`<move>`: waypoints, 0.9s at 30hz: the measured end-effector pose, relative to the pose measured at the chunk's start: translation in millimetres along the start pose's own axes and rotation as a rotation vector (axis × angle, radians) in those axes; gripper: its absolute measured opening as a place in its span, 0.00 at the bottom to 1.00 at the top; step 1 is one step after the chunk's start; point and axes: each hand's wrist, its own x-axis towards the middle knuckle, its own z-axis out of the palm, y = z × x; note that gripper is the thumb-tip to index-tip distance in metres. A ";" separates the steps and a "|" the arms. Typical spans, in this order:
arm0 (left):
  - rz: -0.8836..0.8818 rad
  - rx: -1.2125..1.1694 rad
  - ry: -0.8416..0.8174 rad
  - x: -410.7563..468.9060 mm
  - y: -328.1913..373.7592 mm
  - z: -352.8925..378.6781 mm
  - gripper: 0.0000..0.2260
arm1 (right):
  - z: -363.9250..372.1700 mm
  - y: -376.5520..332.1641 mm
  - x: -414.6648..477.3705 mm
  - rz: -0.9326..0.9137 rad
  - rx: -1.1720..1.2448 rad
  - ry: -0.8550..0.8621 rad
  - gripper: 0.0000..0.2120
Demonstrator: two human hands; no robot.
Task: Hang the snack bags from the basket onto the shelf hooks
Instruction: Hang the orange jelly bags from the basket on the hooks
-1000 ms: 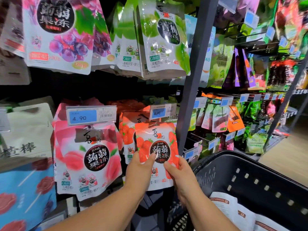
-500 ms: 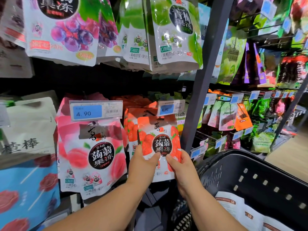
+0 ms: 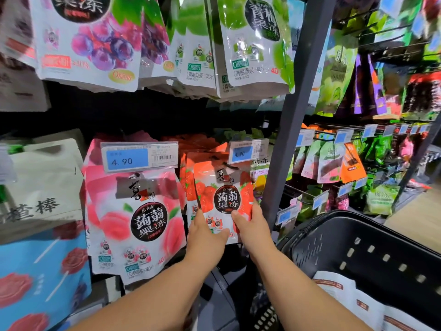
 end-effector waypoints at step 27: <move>-0.167 0.358 -0.409 -26.0 -13.4 14.5 0.14 | -75.8 13.9 -48.6 0.198 -0.408 0.109 0.13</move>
